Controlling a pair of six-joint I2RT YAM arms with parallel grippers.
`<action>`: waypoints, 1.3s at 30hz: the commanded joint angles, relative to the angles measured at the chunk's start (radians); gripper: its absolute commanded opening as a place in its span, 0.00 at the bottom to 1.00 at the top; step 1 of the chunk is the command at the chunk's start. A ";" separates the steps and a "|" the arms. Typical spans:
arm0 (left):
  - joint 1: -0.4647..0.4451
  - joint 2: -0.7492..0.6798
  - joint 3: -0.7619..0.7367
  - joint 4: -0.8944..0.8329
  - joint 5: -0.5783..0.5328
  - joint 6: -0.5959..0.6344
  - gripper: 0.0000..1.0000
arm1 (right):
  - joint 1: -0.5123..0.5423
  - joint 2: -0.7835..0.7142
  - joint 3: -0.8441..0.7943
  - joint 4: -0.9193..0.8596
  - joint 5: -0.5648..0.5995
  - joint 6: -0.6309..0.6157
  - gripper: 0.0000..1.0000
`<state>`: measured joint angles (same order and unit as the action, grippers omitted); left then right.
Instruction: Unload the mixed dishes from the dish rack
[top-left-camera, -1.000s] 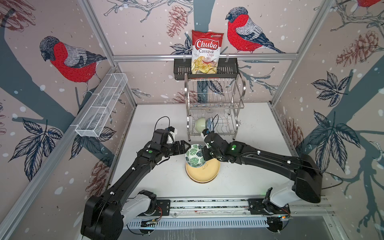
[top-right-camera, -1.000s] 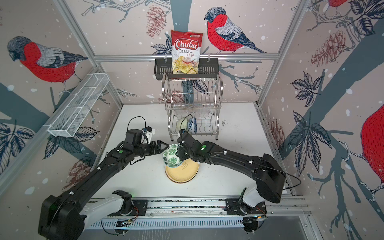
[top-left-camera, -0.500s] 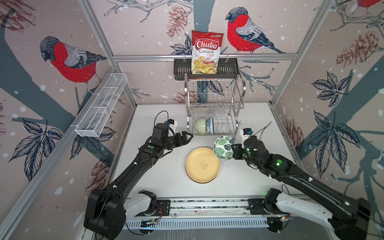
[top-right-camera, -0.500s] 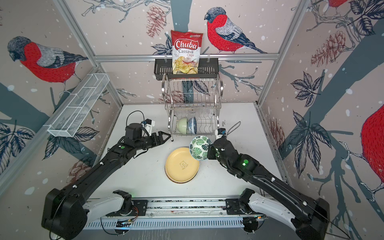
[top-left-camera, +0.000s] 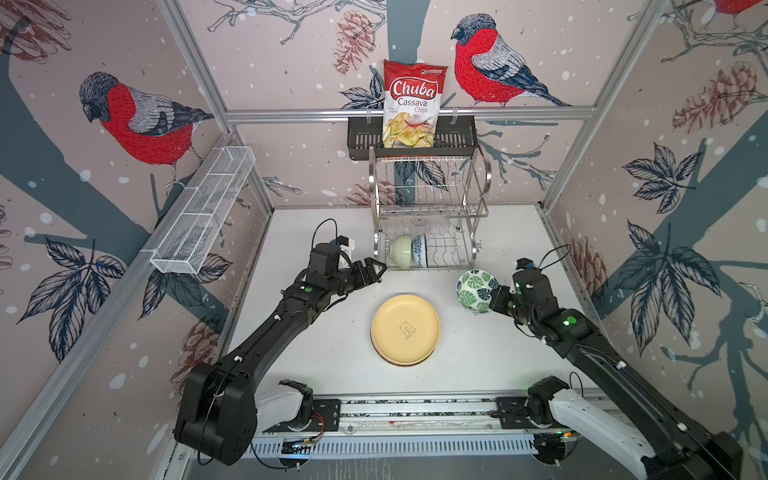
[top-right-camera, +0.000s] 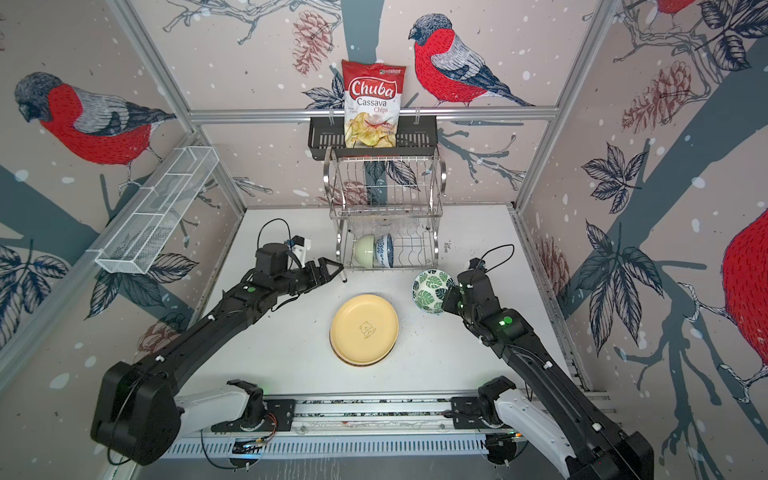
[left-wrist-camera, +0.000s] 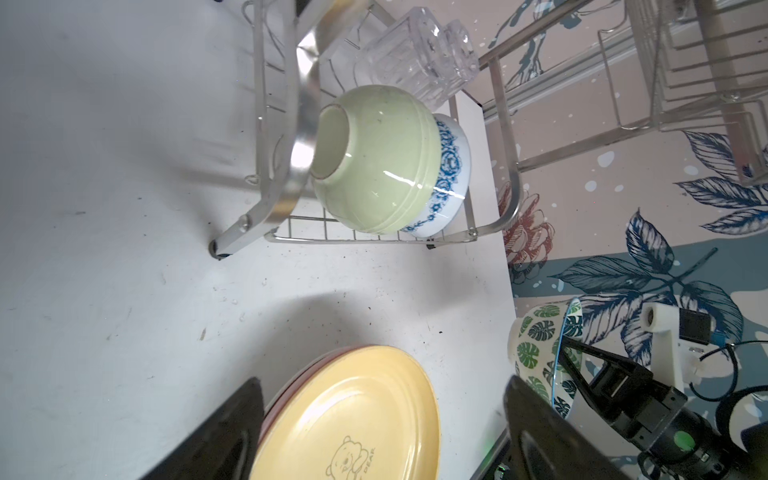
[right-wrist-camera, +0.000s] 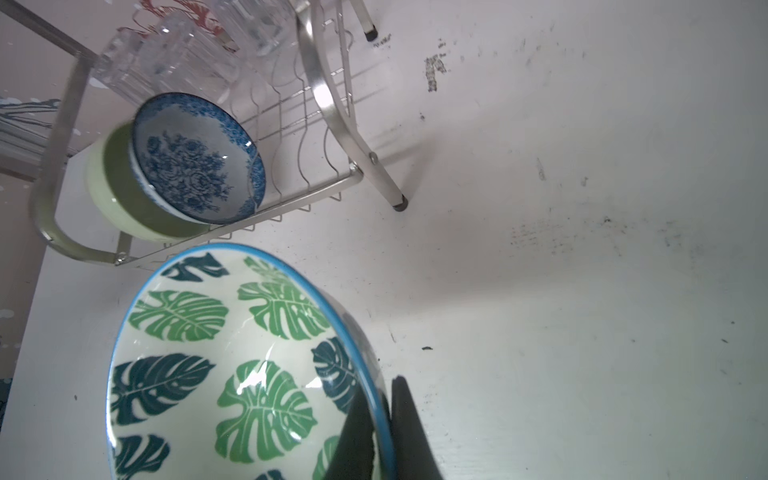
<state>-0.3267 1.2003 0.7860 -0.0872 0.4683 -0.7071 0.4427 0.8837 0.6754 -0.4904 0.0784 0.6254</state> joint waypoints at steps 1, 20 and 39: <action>0.006 -0.032 -0.015 0.048 -0.026 -0.009 0.89 | -0.029 0.050 -0.022 0.074 -0.084 -0.029 0.00; 0.093 0.003 0.009 -0.076 -0.030 0.091 0.89 | -0.042 0.212 -0.185 0.289 -0.093 0.081 0.00; 0.101 0.014 -0.034 -0.030 -0.013 0.057 0.89 | -0.043 0.236 -0.235 0.348 -0.043 0.114 0.06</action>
<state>-0.2272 1.2209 0.7578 -0.1612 0.4488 -0.6323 0.3992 1.1152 0.4431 -0.2081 0.0227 0.7322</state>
